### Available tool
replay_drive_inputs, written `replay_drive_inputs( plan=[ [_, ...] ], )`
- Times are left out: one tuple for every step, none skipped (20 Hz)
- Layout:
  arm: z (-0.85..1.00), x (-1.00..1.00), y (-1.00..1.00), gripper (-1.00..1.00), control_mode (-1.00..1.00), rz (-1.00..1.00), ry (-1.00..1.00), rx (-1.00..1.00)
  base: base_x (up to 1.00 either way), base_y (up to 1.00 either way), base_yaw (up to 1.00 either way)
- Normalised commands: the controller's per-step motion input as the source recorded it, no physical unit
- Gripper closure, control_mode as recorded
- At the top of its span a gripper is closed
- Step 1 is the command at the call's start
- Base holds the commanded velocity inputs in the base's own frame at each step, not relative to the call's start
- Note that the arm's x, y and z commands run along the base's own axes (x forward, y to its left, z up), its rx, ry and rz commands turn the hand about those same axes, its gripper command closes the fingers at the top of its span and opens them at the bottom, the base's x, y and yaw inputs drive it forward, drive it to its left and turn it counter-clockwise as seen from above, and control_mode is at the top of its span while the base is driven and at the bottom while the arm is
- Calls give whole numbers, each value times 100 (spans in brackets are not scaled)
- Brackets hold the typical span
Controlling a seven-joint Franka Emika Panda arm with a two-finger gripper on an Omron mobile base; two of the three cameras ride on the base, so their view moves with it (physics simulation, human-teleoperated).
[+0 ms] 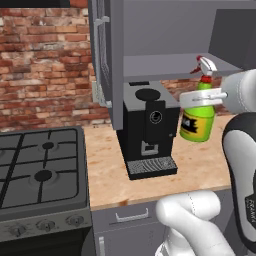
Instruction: Open the cabinet. Pick the spray and place it next to the sink. Then close the cabinet.
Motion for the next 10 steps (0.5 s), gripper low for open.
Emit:
replay_drive_inputs(
  plan=[
    [0,-27,0,100,-100,0,0,0,0,0,0],
    [0,-29,0,100,-100,0,0,0,0,0,0],
    [0,-29,0,100,-100,0,0,0,0,0,0],
    [0,-36,0,100,-100,0,0,0,0,0,0],
    [0,0,0,100,100,0,0,0,-46,0,0],
    [0,0,0,100,100,0,0,0,-70,0,0],
    [0,0,0,100,100,0,0,0,-88,0,-2],
    [0,0,0,100,100,0,0,0,-92,0,-3],
    [0,0,0,100,100,0,0,0,-93,0,-2],
    [0,0,0,100,100,0,0,0,-88,0,-3]
  ],
)
